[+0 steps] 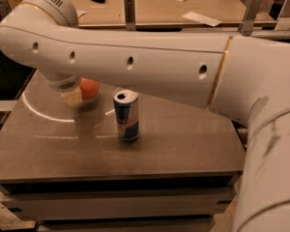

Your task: Pick apple

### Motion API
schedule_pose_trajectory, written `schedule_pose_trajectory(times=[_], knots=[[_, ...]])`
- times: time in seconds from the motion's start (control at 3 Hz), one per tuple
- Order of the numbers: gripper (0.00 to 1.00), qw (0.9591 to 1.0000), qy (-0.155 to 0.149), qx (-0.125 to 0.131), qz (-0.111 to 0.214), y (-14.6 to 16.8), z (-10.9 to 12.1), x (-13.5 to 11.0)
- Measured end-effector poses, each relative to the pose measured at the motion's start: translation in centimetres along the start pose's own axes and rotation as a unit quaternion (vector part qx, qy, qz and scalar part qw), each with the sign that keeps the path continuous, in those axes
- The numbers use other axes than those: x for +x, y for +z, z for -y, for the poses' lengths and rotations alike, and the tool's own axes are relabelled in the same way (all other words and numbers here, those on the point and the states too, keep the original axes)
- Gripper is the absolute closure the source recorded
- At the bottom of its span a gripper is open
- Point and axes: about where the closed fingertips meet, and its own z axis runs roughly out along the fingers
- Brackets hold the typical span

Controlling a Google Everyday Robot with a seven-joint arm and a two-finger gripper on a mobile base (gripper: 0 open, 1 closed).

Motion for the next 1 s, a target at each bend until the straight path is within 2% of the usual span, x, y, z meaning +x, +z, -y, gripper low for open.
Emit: schedule_pose_trajectory(times=[0.33,0.67,1.0], knots=[[1.00,0.9994,-0.006,0.011,-0.033,2.5,0.9,2.8],[1.00,0.9982,-0.003,0.003,-0.059,5.2,1.8,5.7],[1.00,0.9982,-0.003,0.003,-0.059,4.7,2.1,5.8]])
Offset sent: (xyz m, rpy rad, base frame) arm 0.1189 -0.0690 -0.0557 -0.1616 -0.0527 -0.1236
